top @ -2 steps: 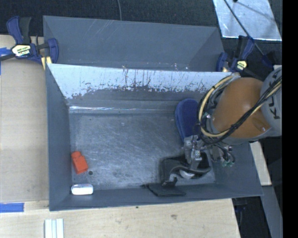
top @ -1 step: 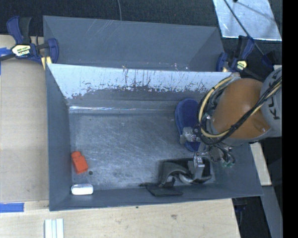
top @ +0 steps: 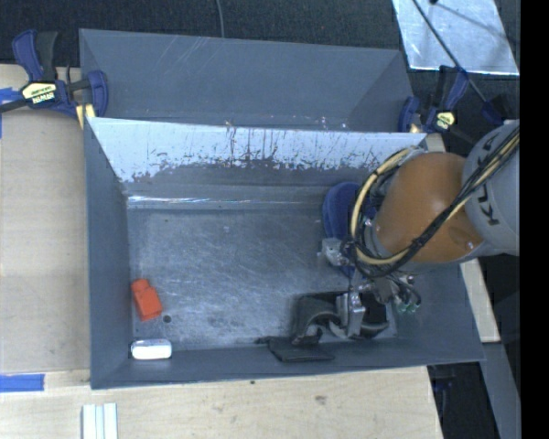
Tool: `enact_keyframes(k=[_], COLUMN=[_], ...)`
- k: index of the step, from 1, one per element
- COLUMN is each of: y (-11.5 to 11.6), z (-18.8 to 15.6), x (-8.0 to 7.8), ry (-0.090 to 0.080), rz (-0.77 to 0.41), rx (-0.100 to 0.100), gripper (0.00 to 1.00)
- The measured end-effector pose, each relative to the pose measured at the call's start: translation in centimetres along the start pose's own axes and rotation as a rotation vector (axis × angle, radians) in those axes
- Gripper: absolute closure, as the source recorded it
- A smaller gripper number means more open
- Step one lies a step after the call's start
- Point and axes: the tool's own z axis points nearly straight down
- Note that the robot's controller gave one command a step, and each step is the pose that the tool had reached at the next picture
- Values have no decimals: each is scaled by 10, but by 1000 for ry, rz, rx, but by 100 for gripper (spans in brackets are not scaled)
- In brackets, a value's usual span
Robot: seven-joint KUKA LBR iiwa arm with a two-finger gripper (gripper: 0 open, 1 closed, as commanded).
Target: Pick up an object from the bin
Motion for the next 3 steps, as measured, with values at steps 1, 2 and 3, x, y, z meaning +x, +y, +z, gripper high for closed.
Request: enact_keyframes(k=[1, 2, 3], y=[4, 23, 49], z=[-2, -117, -52], x=[5, -1, -60], ry=[32, 17, 26], rz=[-4, 7, 82], rx=[-8, -4, -4], gripper=[100, 100, 100])
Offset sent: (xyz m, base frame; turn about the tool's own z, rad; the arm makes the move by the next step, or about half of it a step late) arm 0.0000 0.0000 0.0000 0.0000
